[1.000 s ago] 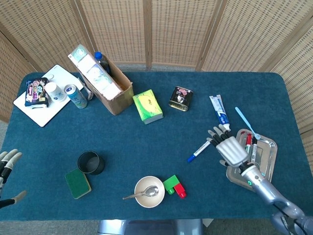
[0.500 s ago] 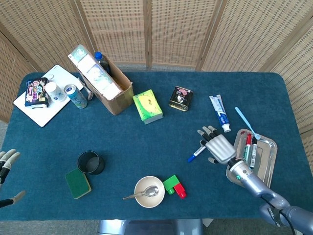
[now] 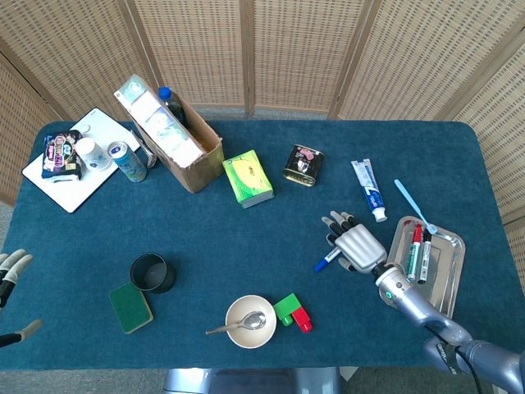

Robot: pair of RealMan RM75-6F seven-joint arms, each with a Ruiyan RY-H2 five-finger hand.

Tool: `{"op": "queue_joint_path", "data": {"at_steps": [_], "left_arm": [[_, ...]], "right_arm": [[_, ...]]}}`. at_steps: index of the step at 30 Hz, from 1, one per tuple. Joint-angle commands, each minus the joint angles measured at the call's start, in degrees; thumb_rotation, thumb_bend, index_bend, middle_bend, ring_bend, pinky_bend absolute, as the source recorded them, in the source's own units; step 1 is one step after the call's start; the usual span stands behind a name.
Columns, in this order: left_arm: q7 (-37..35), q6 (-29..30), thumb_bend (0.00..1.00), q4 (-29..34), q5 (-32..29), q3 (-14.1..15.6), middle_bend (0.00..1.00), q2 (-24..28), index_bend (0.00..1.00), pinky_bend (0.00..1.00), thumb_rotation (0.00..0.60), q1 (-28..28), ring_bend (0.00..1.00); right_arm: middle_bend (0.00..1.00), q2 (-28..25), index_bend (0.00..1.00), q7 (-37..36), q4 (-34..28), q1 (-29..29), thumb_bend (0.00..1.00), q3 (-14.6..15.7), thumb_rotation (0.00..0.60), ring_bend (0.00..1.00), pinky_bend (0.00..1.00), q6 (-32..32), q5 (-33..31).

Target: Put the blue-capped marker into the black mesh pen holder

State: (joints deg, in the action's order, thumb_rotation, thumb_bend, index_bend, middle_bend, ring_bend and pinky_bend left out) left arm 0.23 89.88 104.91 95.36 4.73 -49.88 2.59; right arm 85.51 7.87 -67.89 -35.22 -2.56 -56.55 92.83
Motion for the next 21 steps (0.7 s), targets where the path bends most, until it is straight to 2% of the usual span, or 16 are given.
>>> {"op": "queue_joint_path", "data": {"at_steps": [1,21], "left_arm": [[0.0,0.0,0.06,0.0,0.0,0.0,0.00,0.0,0.05,0.11,0.600,0.0,0.00],[-0.3,0.0,0.06,0.1,0.0,0.0,0.00,0.1,0.05,0.11,0.600,0.0,0.00]], "right_arm": [[0.00,0.4,0.42,0.3,0.4,-0.2,0.35,0.2,0.600,0.00,0.18,0.1,-0.2],[0.00,2.1,0.44,2.8,2.1,-1.1,0.35,1.0,0.600,0.00,0.18,0.7,-1.9]]}}
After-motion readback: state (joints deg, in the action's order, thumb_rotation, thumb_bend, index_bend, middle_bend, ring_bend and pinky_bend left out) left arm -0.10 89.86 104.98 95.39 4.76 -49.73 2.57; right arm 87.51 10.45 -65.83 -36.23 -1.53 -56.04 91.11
